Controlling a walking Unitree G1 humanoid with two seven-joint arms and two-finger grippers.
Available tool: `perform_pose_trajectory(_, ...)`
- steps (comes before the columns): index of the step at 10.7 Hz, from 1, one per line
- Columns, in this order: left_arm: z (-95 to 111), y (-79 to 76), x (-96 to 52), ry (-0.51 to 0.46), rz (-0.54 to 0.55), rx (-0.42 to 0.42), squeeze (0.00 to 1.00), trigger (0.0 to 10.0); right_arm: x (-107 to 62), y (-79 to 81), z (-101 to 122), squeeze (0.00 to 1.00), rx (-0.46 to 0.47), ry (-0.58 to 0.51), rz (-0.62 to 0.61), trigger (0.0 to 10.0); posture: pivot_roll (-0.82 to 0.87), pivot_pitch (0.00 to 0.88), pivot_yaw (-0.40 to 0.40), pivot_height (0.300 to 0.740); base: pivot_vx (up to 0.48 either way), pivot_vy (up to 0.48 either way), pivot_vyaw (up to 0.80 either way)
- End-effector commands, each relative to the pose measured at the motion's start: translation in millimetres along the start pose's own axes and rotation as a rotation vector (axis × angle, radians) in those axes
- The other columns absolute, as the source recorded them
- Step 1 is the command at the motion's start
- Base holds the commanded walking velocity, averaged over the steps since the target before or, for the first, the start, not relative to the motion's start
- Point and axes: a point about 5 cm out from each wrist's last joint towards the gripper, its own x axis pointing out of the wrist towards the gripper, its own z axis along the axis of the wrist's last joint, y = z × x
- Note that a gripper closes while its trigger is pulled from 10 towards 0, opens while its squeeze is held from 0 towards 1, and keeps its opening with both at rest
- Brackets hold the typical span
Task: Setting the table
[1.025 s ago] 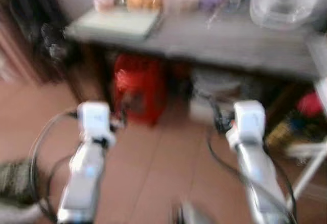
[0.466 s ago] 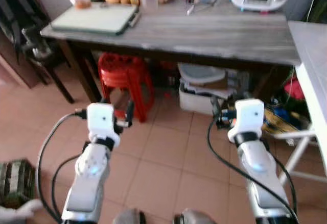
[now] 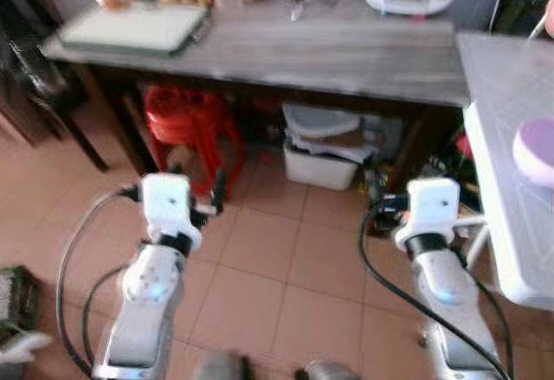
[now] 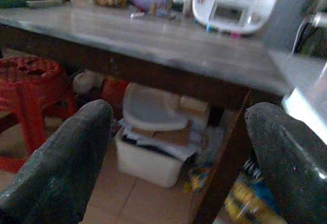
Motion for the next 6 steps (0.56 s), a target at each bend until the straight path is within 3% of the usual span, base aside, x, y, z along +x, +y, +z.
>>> perform_pose_trajectory(1, -2.3, 0.2, -1.1, 0.022, -0.006, -0.005, 0.00, 10.0, -4.7, -6.2, 0.9, 0.00, -0.002, 0.008, -0.030, 10.0, -0.04, 0.177, 0.023, 0.740, 0.251, -0.304, 0.00)
perform_pose_trajectory(3, -6.3, 1.2, -7.6, 0.067, 0.030, -0.075, 0.00, 10.0, -15.1, -8.4, -0.2, 0.00, 0.039, 0.032, -0.076, 10.0, -0.04, 0.187, 0.032, 0.740, 0.251, -0.304, 0.00)
perform_pose_trajectory(5, -3.5, 1.3, -5.4, 0.061, 0.019, -0.080, 0.00, 10.0, -13.1, -6.3, 4.5, 0.00, 0.034, 0.016, -0.068, 10.0, -0.04, 0.188, 0.031, 0.740, 0.251, -0.304, 0.00)
perform_pose_trajectory(6, -2.9, 3.6, -4.9, 0.065, 0.048, -0.126, 0.00, 10.0, -8.8, -7.8, 14.3, 0.00, -0.023, -0.035, -0.047, 10.0, -0.04, 0.185, 0.027, 0.740, 0.000, 0.000, 0.00)
